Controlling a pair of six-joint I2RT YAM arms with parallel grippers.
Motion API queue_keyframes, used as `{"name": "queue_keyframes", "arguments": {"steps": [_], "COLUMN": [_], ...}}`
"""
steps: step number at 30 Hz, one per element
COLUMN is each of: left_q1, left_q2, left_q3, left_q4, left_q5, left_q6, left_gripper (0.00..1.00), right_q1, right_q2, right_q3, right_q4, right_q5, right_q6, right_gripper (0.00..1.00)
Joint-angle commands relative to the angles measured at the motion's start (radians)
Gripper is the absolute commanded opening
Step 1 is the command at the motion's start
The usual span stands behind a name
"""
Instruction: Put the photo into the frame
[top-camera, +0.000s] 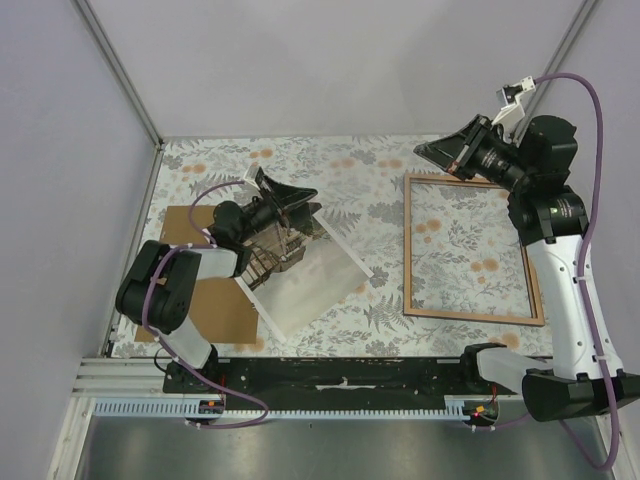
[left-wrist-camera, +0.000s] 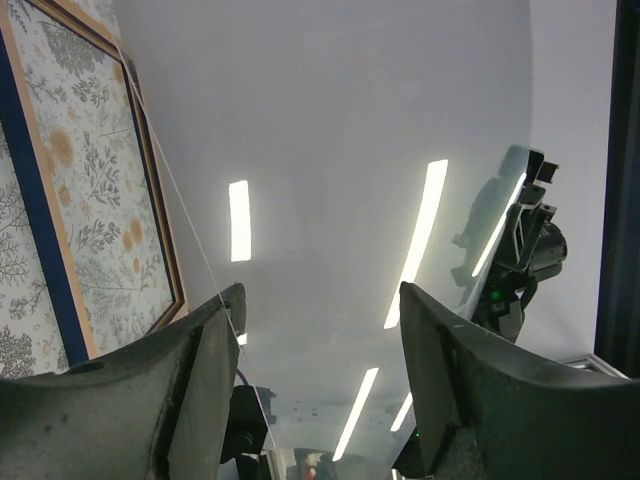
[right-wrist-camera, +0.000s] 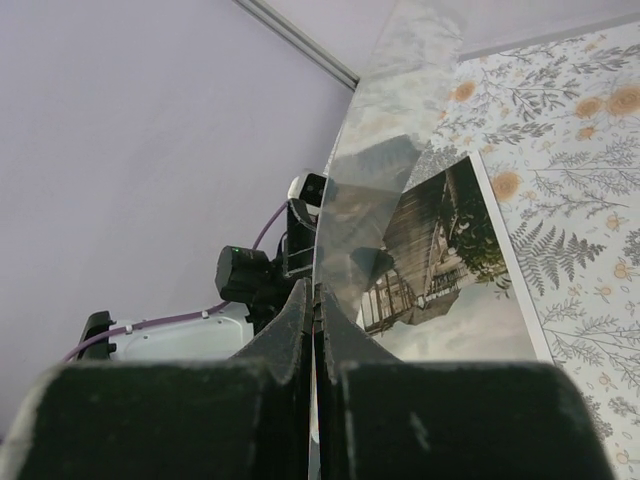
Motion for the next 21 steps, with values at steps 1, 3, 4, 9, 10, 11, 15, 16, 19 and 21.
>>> {"name": "queue_keyframes", "arguments": {"steps": [1, 3, 4, 9, 10, 11, 15, 16, 19, 21], "left_q1": [0.015, 0.018, 0.02, 0.027, 0.027, 0.027, 0.03, 0.027, 0.029, 0.029], "left_q2": [-0.045, -0.052, -0.056, -0.081, -0.085, -0.091, -0.104, -0.107, -0.13, -0.15], "left_q3": [-0.001, 0.0, 0.0, 0.005, 0.011, 0.012, 0.016, 0.022, 0.032, 0.038], "left_q4": [0.093, 0.098, 0.101, 0.098, 0.091, 0.078, 0.084, 0.083, 0.063, 0.038], "left_q5": [0.042, 0.046, 0.048, 0.057, 0.062, 0.063, 0.066, 0.069, 0.078, 0.088], "left_q6": [-0.062, -0.068, -0.074, -0.087, -0.084, -0.078, -0.088, -0.091, -0.093, -0.088], "left_gripper": [0.67, 0.64, 0.63, 0.55, 0.52, 0.51, 0.46, 0.45, 0.45, 0.44], "right_q1": [-0.02, -0.023, -0.026, -0.051, -0.054, -0.057, -0.063, -0.065, -0.072, -0.08], "right_q2": [-0.024, -0.024, -0.03, -0.048, -0.048, -0.052, -0.058, -0.058, -0.056, -0.052], "right_q3": [-0.043, -0.066, -0.078, -0.138, -0.15, -0.161, -0.211, -0.225, -0.255, -0.273], "right_q4": [0.047, 0.049, 0.05, 0.049, 0.049, 0.049, 0.056, 0.058, 0.066, 0.073], "right_q5": [-0.061, -0.066, -0.067, -0.07, -0.076, -0.082, -0.092, -0.095, -0.102, -0.109], "right_q6": [-0.029, -0.041, -0.047, -0.081, -0.09, -0.095, -0.112, -0.116, -0.128, -0.139], "right_gripper": [0.0, 0.0, 0.0, 0.0, 0.0, 0.0, 0.0, 0.0, 0.0, 0.0]}}
